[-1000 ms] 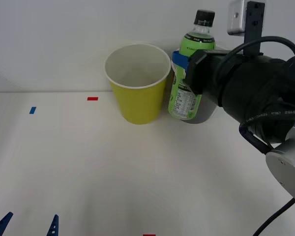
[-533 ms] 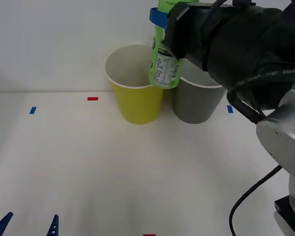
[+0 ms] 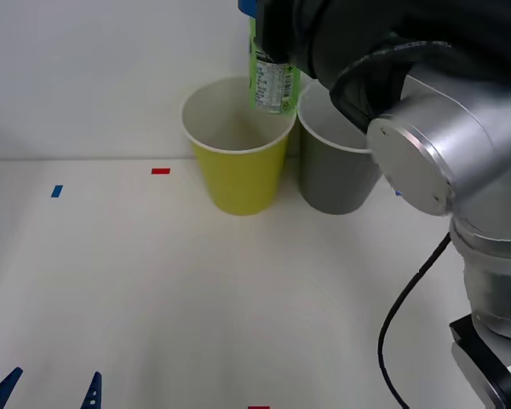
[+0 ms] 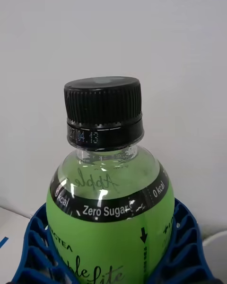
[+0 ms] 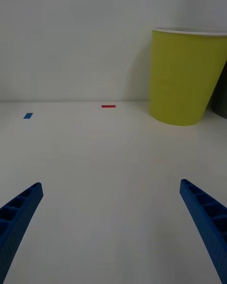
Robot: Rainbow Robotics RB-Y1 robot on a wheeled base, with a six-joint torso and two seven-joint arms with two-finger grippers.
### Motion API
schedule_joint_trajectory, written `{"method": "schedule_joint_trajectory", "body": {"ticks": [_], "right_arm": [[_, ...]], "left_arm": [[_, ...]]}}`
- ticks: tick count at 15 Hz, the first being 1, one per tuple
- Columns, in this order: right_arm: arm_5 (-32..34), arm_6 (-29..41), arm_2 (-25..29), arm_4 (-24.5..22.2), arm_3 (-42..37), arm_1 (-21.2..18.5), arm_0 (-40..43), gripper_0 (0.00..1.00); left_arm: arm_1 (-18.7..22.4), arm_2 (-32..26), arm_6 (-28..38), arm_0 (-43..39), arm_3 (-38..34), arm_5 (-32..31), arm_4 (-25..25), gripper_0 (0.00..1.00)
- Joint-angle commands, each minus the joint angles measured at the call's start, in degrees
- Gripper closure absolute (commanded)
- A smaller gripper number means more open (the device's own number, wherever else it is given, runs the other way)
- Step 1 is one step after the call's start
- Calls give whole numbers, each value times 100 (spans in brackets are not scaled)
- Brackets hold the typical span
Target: Put cans in the gray bin and PET bottles in the light green bin.
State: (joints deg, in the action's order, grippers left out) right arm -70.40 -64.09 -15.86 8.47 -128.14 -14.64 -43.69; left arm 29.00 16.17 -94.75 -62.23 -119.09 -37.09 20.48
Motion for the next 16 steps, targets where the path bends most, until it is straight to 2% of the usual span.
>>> {"method": "schedule_joint_trajectory", "body": {"ticks": [1,4,10,13,16], "right_arm": [[791,-103,-128,-267,738,102,-114,100],[1705,-51,-303,-469,1511,181,-114,100],[2768,90,-629,-583,2636,278,-360,100],[3137,107,-655,-583,3084,313,-474,100],[3155,107,-664,-618,3111,330,-474,100]], "left_arm": [[0,0,0,0,0,0,0,0],[0,0,0,0,0,0,0,0],[0,0,0,0,0,0,0,0],[0,0,0,0,0,0,0,0],[0,0,0,0,0,0,0,0]]}}
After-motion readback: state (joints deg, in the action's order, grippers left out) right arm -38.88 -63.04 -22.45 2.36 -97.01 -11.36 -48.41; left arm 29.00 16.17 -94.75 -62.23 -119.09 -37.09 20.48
